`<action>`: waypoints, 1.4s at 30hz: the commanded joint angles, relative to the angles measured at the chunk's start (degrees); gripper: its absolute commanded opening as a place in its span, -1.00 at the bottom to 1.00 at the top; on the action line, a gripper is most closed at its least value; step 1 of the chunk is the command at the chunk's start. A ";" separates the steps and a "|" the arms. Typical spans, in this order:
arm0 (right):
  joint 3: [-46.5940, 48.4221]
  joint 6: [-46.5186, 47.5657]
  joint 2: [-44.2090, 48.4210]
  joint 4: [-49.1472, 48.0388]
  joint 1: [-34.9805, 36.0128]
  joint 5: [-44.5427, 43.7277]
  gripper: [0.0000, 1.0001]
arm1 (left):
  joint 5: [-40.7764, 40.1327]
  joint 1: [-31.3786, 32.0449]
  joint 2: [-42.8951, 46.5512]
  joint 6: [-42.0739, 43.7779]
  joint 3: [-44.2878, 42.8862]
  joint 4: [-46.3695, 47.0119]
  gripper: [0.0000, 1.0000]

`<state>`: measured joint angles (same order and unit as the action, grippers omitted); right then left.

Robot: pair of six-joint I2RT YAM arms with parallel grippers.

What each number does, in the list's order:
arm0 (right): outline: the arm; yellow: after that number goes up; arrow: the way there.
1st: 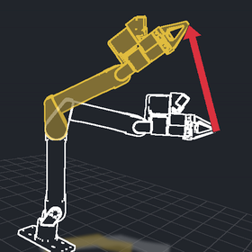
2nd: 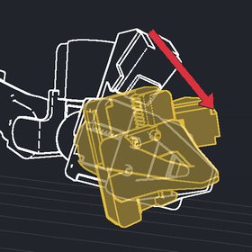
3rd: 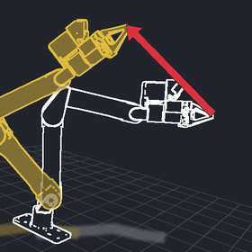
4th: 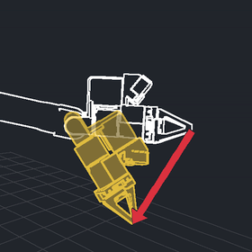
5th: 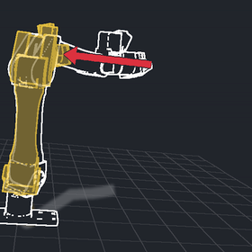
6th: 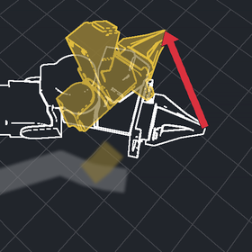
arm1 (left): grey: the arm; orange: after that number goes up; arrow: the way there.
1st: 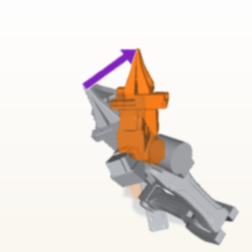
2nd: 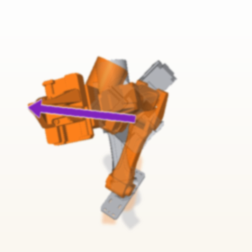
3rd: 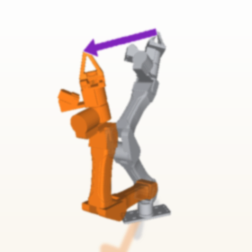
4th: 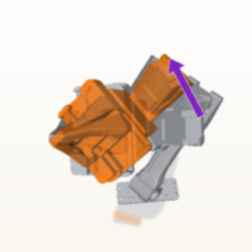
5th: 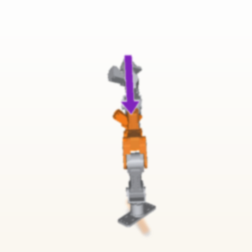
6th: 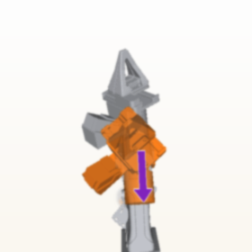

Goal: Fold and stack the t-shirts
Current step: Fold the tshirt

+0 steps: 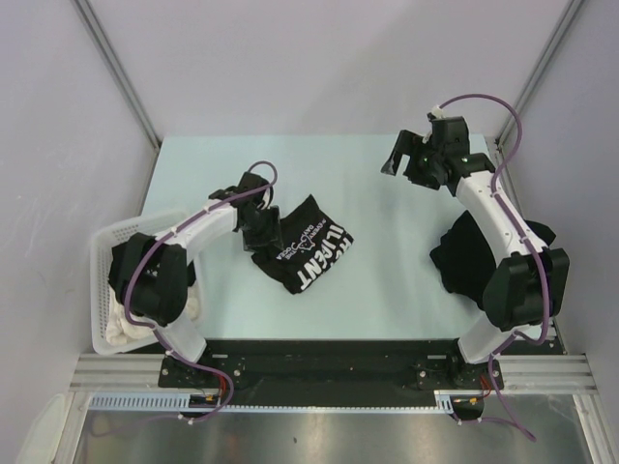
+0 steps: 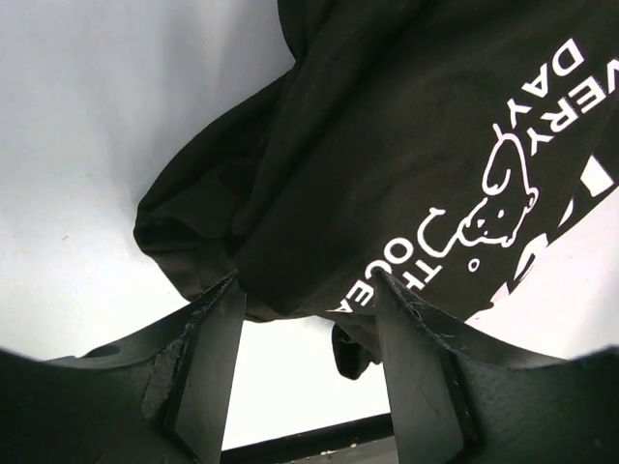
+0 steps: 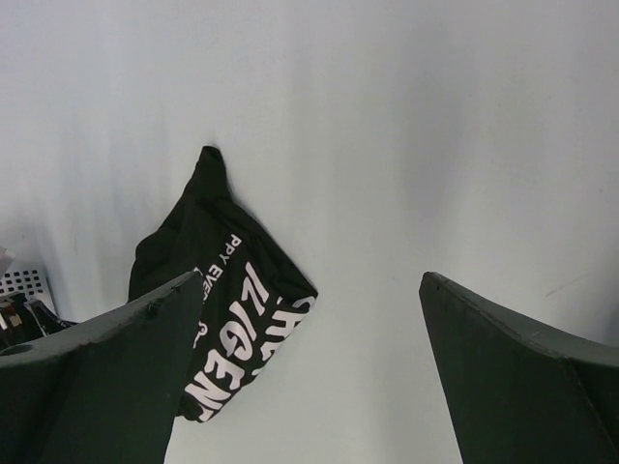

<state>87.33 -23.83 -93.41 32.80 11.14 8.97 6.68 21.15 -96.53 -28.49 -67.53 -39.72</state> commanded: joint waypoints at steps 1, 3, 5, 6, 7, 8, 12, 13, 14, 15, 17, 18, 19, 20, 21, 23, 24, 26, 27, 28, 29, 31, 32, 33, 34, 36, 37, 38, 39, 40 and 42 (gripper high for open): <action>1.09 1.69 1.47 -0.19 -0.94 2.36 0.99 | -0.26 -0.05 0.56 0.19 -2.43 -1.13 0.23; 1.00 1.69 1.21 -0.45 -1.03 2.98 0.99 | -2.63 -0.05 -0.67 0.98 -4.80 -4.37 0.25; 1.00 1.60 1.03 -1.06 -1.20 3.59 0.99 | -4.47 -0.14 -1.29 1.33 -6.64 -6.23 0.26; 1.00 1.51 0.86 -1.15 -1.20 3.68 0.99 | -5.00 -0.23 -1.90 1.42 -7.17 -7.63 0.27; 1.00 1.42 0.77 -1.42 -1.20 3.68 0.99 | -5.53 -0.32 -2.25 1.33 -7.62 -8.52 0.28; 1.00 1.34 0.59 -1.85 -1.29 4.12 0.99 | -5.71 -0.49 -2.69 1.33 -8.40 -9.05 0.27; 0.91 1.07 -0.11 -2.91 -1.47 4.74 1.00 | -6.59 -0.49 -4.45 1.42 -9.55 -12.04 0.29; 0.83 0.98 -0.20 -3.09 -1.73 4.91 1.00 | -6.59 -0.49 -4.63 1.59 -9.55 -12.13 0.29; 0.82 0.81 -0.20 -3.35 -1.82 5.18 0.99 | -6.59 -0.49 -4.80 1.68 -9.29 -12.30 0.29; 0.65 0.98 -0.20 -3.53 -1.91 5.18 0.99 | -6.59 -0.49 -4.98 1.68 -9.20 -12.39 0.30; 0.48 1.07 -0.11 -3.79 -2.17 5.70 0.99 | -8.16 -0.49 -5.77 1.77 -9.38 -13.35 0.30; 0.39 1.07 -0.02 -3.71 -2.35 5.79 0.99 | -8.26 -0.49 -6.21 1.86 -9.55 -13.62 0.31; 0.04 1.07 0.06 -3.70 -2.43 5.88 1.00 | -8.43 -0.49 -6.47 1.77 -9.64 -13.89 0.31; -0.14 1.25 0.07 -3.88 -2.78 6.14 0.99 | -8.35 -0.49 -7.00 1.77 -9.73 -14.15 0.31; -0.40 1.42 0.07 -3.97 -2.96 6.32 0.99 | -8.43 -0.58 -7.18 1.77 -9.90 -14.24 0.32; -0.84 1.51 0.33 -4.41 -3.49 6.84 0.99 | -8.52 -0.49 -7.44 1.68 -9.99 -14.15 0.34; -1.02 1.51 0.33 -4.41 -3.75 7.02 0.99 | -8.52 -0.49 -7.62 1.68 -10.17 -14.15 0.35; -1.20 2.03 0.50 -4.84 -4.54 7.55 0.99 | -8.09 -0.49 -8.49 1.68 -10.34 -13.72 0.41; -1.20 2.04 0.59 -5.02 -4.81 8.07 0.99 | -7.82 -0.49 -8.67 1.68 -10.34 -13.36 0.42; -1.20 2.04 0.59 -5.11 -4.98 8.43 0.99 | -7.82 -0.58 -8.85 1.60 -10.43 -13.27 0.42; -1.20 2.04 0.51 -5.11 -5.51 8.69 0.99 | -7.65 -0.58 -8.85 1.51 -10.34 -13.10 0.43; -1.20 2.13 0.68 -5.11 -5.95 9.48 0.99 | -7.21 -0.58 -9.20 1.51 -10.17 -12.66 0.44; -1.11 2.21 0.86 -5.11 -6.30 9.75 1.00 | -7.20 -0.58 -9.72 1.51 -10.17 -12.48 0.43; -1.11 2.47 1.12 -4.94 -6.30 10.27 0.99 | -7.20 -0.58 -9.99 1.42 -10.08 -12.22 0.44; -1.11 2.65 1.21 -4.76 -6.48 10.54 1.00 | -7.20 -0.58 -10.25 1.42 -9.91 -11.96 0.44; -1.11 3.26 1.73 -4.41 -6.39 11.42 0.99 | -5.62 -0.58 -10.87 1.25 -9.47 -11.08 0.44; -1.11 3.36 2.00 -4.23 -6.48 11.51 0.99 | -5.62 -0.58 -10.96 1.16 -9.20 -10.64 0.44; -1.11 3.36 2.17 -3.80 -6.48 11.94 1.00 | -5.27 -0.75 -11.13 0.72 -8.94 -10.20 0.45; -1.11 3.53 2.61 -3.62 -6.48 12.03 1.00 | -5.10 -0.84 -11.57 0.37 -8.50 -9.50 0.46; -1.11 3.53 2.79 -3.44 -6.56 11.86 0.99 | -4.83 -0.93 -11.84 0.19 -8.67 -9.15 0.45; -0.84 3.27 3.31 -2.74 -6.65 12.03 0.99 | -4.48 -1.11 -12.62 0.10 -9.37 -9.05 0.46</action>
<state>86.04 -21.69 -93.41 29.74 4.73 19.31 0.64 20.73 -108.07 -28.03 -75.81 -50.94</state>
